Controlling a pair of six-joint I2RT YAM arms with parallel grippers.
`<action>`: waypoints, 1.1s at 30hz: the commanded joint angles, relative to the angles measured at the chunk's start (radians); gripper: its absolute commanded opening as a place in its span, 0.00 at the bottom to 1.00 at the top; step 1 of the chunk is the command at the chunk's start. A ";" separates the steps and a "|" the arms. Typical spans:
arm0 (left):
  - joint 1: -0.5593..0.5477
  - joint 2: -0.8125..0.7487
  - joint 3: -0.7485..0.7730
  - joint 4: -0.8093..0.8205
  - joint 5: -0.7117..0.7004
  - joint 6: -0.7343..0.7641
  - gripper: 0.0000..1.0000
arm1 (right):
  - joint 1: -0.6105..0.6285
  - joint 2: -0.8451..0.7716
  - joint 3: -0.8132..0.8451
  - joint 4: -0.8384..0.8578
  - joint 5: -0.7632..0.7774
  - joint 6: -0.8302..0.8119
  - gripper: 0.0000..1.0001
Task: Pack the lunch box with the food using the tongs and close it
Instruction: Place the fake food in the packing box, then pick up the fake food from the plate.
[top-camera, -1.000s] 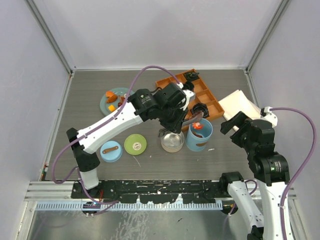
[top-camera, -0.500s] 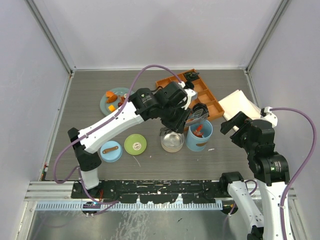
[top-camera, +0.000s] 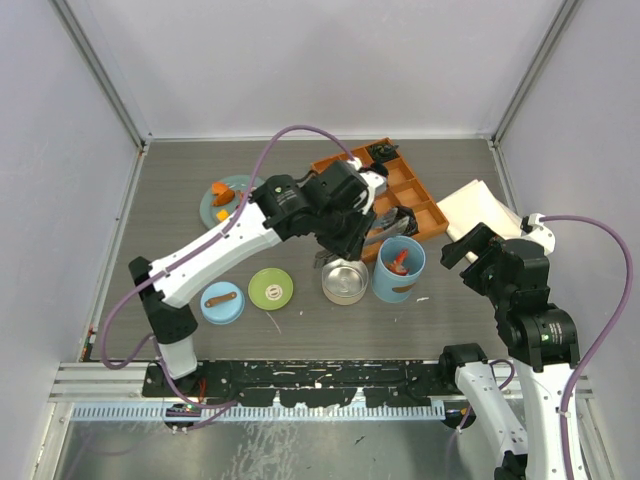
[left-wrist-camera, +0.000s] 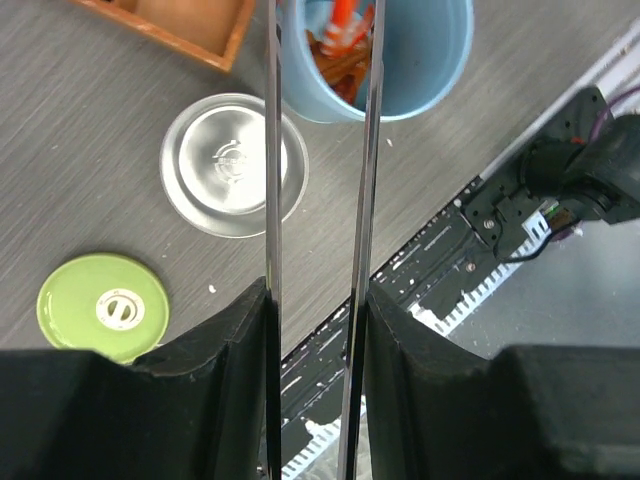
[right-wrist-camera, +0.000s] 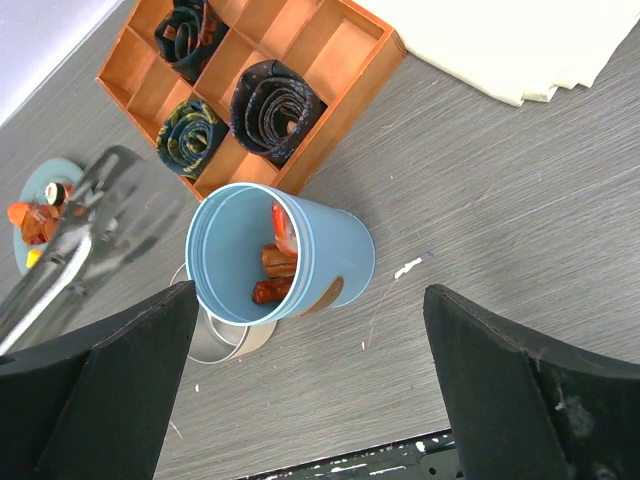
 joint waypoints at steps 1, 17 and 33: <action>0.115 -0.152 -0.087 0.080 -0.052 -0.062 0.38 | -0.004 0.006 0.033 0.034 0.004 0.003 1.00; 0.525 -0.317 -0.401 0.079 -0.018 -0.102 0.38 | -0.003 0.009 0.028 0.037 -0.005 0.007 1.00; 0.666 -0.230 -0.513 0.057 -0.089 -0.093 0.35 | -0.003 0.009 0.032 0.030 -0.002 0.005 1.00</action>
